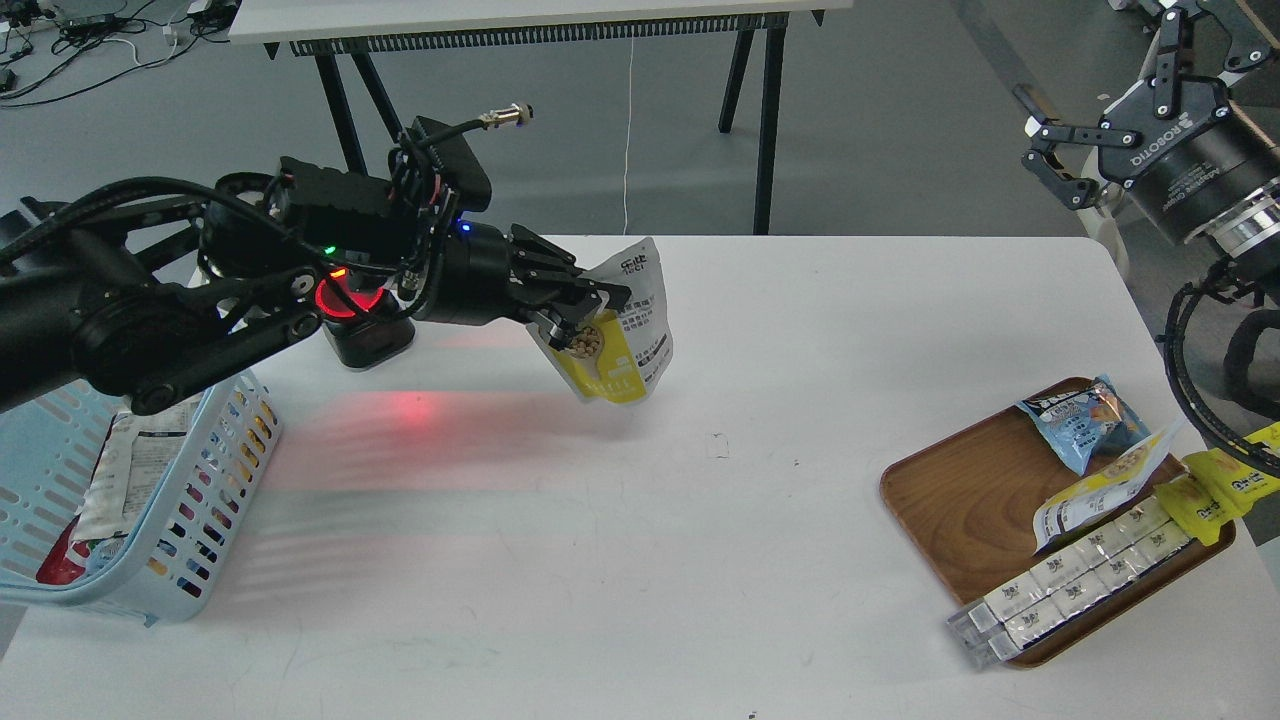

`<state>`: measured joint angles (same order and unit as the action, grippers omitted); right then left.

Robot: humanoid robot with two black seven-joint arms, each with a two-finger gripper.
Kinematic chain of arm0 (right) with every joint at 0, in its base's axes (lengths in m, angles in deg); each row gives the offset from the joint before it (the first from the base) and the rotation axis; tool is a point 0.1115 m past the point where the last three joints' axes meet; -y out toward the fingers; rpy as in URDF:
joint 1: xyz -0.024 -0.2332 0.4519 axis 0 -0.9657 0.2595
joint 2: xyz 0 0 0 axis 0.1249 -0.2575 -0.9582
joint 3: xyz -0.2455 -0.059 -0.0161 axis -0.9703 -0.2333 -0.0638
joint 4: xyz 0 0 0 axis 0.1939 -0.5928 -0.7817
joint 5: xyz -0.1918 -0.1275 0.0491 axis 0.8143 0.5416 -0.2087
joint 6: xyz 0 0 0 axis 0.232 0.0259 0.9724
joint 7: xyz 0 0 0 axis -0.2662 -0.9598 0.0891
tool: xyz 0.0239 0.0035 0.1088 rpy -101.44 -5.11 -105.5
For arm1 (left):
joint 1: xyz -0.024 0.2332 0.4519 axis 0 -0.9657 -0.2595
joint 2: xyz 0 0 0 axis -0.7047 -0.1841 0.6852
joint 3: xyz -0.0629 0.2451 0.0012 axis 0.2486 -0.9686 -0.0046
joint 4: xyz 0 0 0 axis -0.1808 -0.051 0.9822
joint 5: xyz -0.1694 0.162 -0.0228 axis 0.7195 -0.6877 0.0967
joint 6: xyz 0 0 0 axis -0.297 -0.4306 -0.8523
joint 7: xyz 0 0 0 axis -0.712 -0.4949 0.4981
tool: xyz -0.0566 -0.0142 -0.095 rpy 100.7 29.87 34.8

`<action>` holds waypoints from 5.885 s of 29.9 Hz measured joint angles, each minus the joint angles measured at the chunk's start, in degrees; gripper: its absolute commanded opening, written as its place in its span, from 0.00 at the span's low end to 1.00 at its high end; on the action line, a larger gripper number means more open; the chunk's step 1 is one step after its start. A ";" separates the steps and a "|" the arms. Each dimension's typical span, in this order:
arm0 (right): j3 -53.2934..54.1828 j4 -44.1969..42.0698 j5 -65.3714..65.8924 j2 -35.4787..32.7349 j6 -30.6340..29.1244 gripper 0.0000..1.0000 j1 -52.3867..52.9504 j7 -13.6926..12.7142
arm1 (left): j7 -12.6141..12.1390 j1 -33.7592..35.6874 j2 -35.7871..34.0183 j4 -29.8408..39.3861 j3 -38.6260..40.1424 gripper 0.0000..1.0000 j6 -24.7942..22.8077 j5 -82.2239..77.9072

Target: Scan snack and place in basket

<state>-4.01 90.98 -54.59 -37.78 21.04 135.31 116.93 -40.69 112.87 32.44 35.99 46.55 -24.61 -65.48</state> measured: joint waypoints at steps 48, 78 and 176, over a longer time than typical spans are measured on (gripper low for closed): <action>0.45 -0.07 0.07 0.00 0.00 0.96 -0.11 0.00 | 0.00 -6.00 -25.15 8.17 7.00 0.03 0.97 -0.63; 4.76 -5.33 4.85 4.47 0.00 0.96 0.42 0.00 | 0.00 -4.68 -52.13 14.59 2.77 0.02 -4.19 -0.06; 4.58 -5.38 9.36 4.11 0.00 0.97 0.82 0.00 | -0.01 -4.75 -26.16 -3.26 5.37 0.96 3.91 56.00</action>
<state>0.57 85.61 -45.23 -33.67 21.04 136.13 116.93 -40.71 108.12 6.28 32.73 51.92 -20.70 -9.48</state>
